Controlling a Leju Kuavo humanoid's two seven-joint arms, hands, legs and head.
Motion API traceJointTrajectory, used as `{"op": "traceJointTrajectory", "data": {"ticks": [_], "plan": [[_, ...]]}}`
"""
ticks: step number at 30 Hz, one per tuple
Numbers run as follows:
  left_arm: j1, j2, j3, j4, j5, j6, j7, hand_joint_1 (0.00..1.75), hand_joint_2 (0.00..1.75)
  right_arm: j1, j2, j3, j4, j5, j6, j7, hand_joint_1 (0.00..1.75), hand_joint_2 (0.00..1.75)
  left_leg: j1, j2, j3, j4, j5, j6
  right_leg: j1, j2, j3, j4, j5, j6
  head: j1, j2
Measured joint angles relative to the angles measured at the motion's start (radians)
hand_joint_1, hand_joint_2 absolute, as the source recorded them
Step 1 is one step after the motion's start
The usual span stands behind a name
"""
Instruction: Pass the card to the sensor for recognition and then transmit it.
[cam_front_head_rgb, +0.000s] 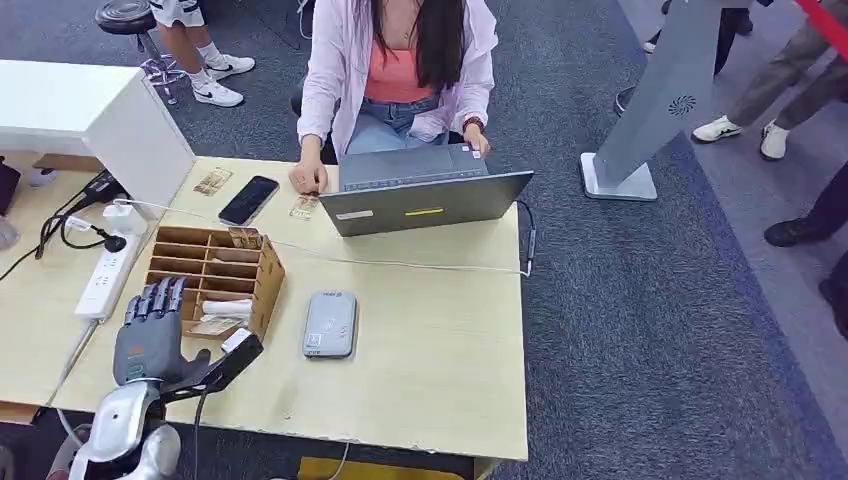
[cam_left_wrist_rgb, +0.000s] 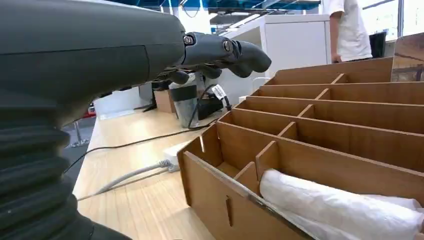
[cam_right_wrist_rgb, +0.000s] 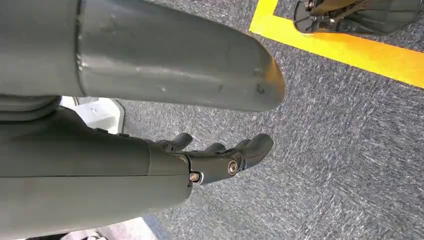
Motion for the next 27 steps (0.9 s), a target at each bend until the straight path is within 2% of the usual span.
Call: {"op": "traceJointTrajectory", "data": {"ticks": [27], "plan": [[-0.029,-0.017,0.007,0.021,-0.021,0.005,-0.017,0.00,1.75,-0.001,0.000,0.000,0.000,0.003,0.000,-0.003,0.00,0.00,0.000,0.000,0.000,0.000,0.000,0.000,0.000,0.000,0.000,0.000,0.000,0.000,0.000,0.000]]}}
